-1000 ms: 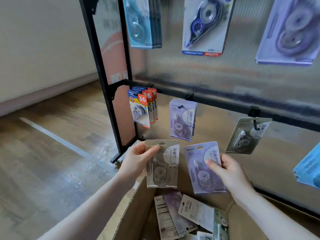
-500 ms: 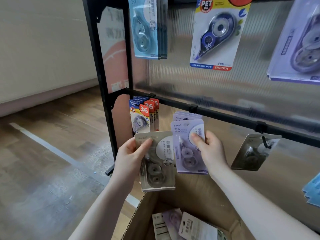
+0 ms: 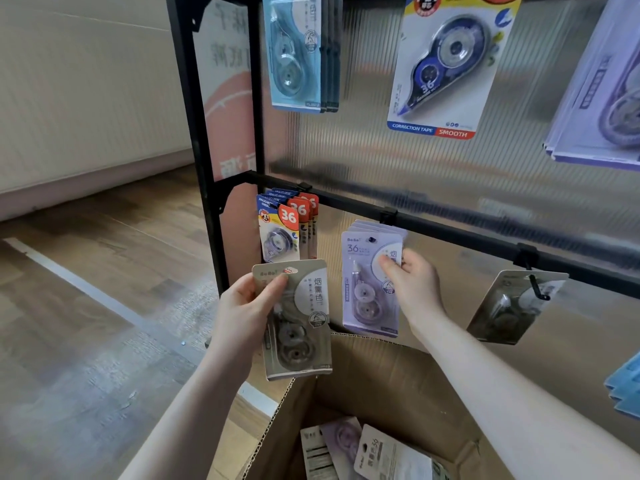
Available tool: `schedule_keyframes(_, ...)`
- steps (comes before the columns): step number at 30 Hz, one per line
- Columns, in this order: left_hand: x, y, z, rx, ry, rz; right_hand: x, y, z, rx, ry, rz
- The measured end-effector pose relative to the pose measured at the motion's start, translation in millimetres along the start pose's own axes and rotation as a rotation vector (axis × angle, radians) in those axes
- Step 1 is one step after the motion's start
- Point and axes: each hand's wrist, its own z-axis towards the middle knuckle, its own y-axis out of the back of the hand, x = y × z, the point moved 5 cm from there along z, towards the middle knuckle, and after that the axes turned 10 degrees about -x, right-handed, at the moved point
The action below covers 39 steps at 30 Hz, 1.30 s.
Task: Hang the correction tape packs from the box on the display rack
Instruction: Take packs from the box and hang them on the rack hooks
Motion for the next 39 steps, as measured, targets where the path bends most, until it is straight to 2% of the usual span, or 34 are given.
schedule_keyframes(12,5.8,-2.4,5.4,0.015,-0.023,0.043,-5.3,-1.3,20.8,-0.022,-0.008,-0.249)
schedule_keyframes(18,9.0,-13.1,3.4,0.042,-0.014,0.009,-4.1,17.8,7.8,-0.058,0.089,-0.459)
schedule_keyframes(29,8.1,-76.0,-28.9,0.112,-0.039,-0.005,-32.3,122.0,-28.8,-0.099,0.313,-0.846)
schedule_keyframes(33,8.8,-119.8,-62.1,0.212,-0.054,0.007,-51.3,169.3,-41.3,-0.088,0.277,-1.024)
schedule_keyframes(39,14.6,-166.4,-102.9,0.272,-0.059,0.024,-63.3,222.8,-51.3,-0.061,0.258,-1.218)
